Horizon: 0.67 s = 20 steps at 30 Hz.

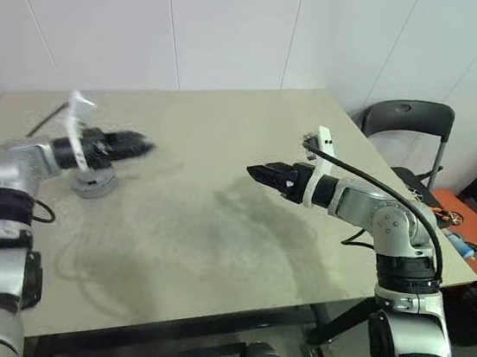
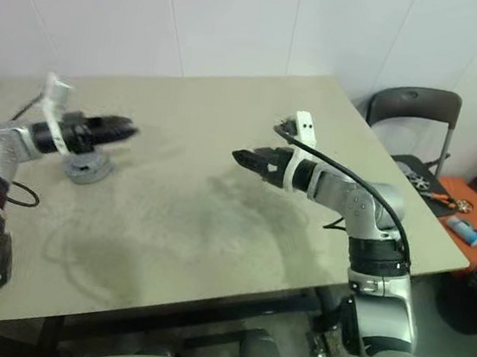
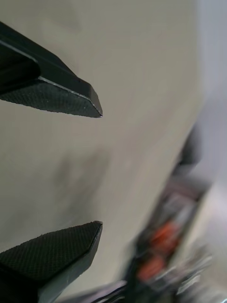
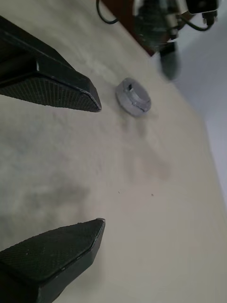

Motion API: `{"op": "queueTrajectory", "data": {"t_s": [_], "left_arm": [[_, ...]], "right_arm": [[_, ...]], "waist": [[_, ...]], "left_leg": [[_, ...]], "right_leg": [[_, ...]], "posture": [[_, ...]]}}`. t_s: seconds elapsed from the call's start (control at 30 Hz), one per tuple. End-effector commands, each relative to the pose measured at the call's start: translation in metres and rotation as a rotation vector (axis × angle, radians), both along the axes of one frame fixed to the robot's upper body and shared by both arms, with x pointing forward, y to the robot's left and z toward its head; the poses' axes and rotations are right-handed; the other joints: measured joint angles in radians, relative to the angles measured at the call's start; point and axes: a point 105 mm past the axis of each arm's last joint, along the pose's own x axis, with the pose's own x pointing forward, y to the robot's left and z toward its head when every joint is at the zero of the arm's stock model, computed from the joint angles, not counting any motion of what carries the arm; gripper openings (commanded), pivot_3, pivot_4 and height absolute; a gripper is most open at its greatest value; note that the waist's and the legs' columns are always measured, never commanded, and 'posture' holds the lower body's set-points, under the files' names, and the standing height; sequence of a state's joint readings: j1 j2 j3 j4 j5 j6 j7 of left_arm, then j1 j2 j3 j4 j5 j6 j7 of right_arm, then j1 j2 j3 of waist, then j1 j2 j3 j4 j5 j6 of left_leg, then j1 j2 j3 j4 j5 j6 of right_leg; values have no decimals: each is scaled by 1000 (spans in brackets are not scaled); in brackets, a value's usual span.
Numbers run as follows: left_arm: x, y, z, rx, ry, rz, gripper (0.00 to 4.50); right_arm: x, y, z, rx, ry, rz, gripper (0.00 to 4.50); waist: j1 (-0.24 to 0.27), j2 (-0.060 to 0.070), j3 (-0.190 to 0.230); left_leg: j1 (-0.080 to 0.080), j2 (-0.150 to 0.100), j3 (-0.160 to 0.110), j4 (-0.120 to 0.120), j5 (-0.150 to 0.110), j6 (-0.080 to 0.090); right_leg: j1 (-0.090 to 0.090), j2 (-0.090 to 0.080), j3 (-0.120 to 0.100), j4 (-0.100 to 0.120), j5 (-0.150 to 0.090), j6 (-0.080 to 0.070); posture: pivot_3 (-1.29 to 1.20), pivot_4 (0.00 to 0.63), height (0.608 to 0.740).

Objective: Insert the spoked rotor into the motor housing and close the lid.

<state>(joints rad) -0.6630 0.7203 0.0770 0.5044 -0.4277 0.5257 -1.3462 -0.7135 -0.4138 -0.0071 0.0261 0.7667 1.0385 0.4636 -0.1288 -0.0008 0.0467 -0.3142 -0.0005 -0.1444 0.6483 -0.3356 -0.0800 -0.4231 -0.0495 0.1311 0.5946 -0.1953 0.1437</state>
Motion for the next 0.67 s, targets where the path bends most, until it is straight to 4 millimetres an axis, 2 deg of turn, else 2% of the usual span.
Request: {"op": "queueTrajectory", "data": {"t_s": [0.03, 0.1, 0.3, 0.67], "left_arm": [[-13, -16, 12, 37, -40, -87, 3702], [-19, -18, 12, 45, -32, -100, 3702], [-33, -4, 10, 73, 29, -74, 3702], [-26, 4, 11, 72, 15, -5, 3702]], "right_arm": [[0, 2, 21, 12, -94, 20, 3721], [-1, 3, 21, 18, -96, 18, 3721], [-14, 7, 9, 66, -57, 10, 3721], [-15, 12, 5, 83, -30, 4, 3721]], "waist": [[3, -1, 0], [7, -1, 0], [7, -1, 1], [9, -1, 1]], "left_leg": [[0, 0, 0, 0, 0, 0], [-1, 0, 0, 1, 0, 0], [-2, 0, 0, 2, 0, 0], [-2, 0, 0, 2, 0, 0]], "right_leg": [[0, 0, 0, 0, 0, 0], [-1, 0, 0, 0, 0, 0], [-1, 0, 0, 0, -3, 4], [-1, 0, 0, 0, -3, 3]], "posture": [[0, 0, 740], [0, 0, 740], [0, 0, 740], [0, 0, 740]]}}
